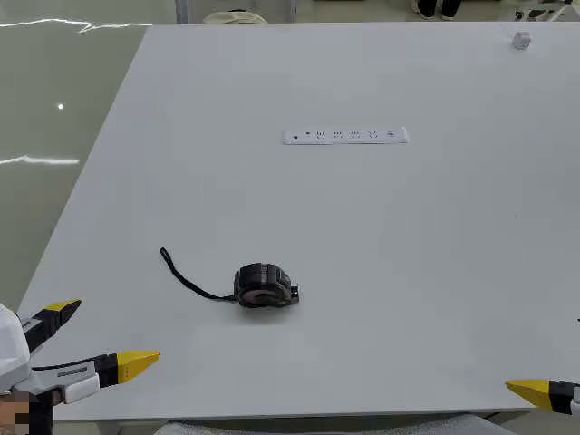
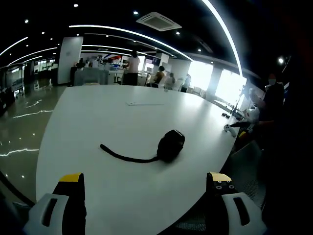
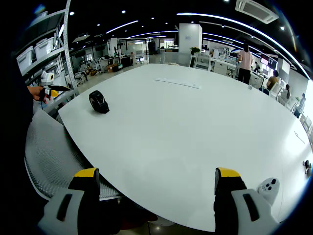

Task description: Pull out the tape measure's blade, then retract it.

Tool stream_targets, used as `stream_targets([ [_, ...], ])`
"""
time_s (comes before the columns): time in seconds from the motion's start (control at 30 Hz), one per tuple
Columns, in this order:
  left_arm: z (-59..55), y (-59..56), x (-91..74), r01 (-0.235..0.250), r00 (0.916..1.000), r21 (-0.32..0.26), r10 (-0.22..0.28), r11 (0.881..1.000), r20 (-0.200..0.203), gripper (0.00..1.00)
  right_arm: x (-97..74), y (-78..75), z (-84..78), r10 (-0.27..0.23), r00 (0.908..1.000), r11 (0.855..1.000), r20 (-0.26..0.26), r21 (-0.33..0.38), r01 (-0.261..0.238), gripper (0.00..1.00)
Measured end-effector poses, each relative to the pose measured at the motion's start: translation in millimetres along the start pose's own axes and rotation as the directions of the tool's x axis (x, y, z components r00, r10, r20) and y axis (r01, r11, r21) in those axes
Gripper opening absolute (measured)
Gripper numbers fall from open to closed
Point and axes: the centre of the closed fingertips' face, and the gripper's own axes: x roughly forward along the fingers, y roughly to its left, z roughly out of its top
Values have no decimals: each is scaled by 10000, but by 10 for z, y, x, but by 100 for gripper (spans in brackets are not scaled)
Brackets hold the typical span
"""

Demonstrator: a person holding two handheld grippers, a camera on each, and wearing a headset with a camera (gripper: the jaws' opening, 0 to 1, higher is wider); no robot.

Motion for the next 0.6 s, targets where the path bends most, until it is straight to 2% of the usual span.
stream_targets([
  [0.27, -37, -1, -8, 14, 9999, -8, -14, 10000, -116, 100, -2, 6, -18, -16, 9999, 10000, -138, -99, 14, 100],
  [0.6, -19, -1, -12, -54, 10000, 2, 54, 10000, -48, 100, -1, 12, -19, -6, 9999, 10000, -124, -93, 4, 100],
])
